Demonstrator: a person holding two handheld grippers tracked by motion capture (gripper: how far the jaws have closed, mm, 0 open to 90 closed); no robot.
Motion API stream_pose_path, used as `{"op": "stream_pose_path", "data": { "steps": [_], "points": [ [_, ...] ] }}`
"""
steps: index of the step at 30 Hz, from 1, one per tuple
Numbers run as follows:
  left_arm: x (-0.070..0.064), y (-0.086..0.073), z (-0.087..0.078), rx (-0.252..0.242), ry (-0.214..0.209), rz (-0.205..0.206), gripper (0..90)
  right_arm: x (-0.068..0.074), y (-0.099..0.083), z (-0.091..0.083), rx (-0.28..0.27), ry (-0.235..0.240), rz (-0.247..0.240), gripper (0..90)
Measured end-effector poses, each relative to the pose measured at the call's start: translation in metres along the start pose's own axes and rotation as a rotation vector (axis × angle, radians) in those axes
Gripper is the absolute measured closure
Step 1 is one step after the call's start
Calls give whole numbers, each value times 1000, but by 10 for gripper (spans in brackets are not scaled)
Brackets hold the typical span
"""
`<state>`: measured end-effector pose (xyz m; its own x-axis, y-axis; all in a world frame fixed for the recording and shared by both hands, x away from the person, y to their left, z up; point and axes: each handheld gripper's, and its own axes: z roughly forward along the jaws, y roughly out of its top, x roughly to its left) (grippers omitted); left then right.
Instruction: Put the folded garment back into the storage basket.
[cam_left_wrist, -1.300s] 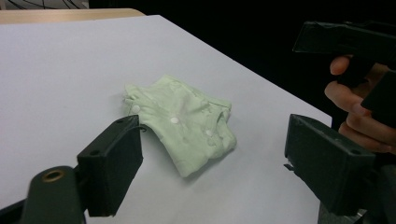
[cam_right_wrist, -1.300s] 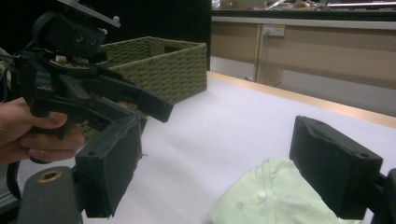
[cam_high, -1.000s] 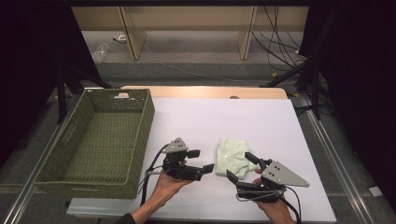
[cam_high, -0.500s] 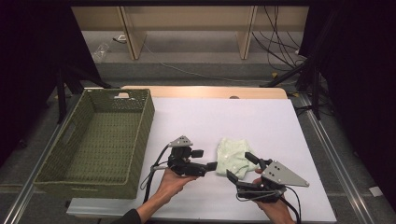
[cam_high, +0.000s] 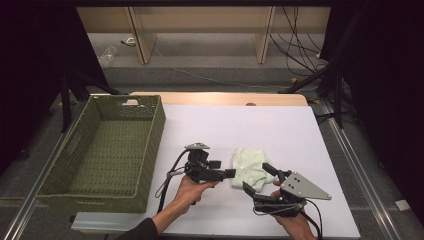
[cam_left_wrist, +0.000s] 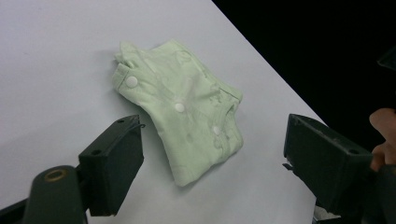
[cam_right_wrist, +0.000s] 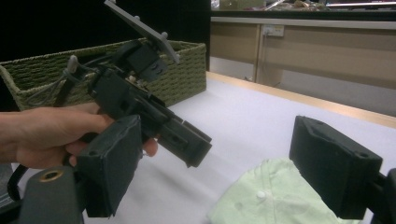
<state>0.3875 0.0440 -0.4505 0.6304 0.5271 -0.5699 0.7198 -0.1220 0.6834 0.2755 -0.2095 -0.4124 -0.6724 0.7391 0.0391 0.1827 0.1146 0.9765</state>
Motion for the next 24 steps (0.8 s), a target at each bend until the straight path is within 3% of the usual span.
{"op": "stream_pose_path", "data": {
  "steps": [11, 17, 24],
  "points": [
    [7, 5, 12, 45, 26, -57, 198, 0, 0, 0, 1, 0, 2, 182],
    [7, 8, 24, 105, 52, -48, 197, 0, 0, 0, 0, 1, 1, 184],
    [9, 9, 32, 127, 55, -64, 198, 0, 0, 0, 0, 1, -1, 184]
  ]
}}
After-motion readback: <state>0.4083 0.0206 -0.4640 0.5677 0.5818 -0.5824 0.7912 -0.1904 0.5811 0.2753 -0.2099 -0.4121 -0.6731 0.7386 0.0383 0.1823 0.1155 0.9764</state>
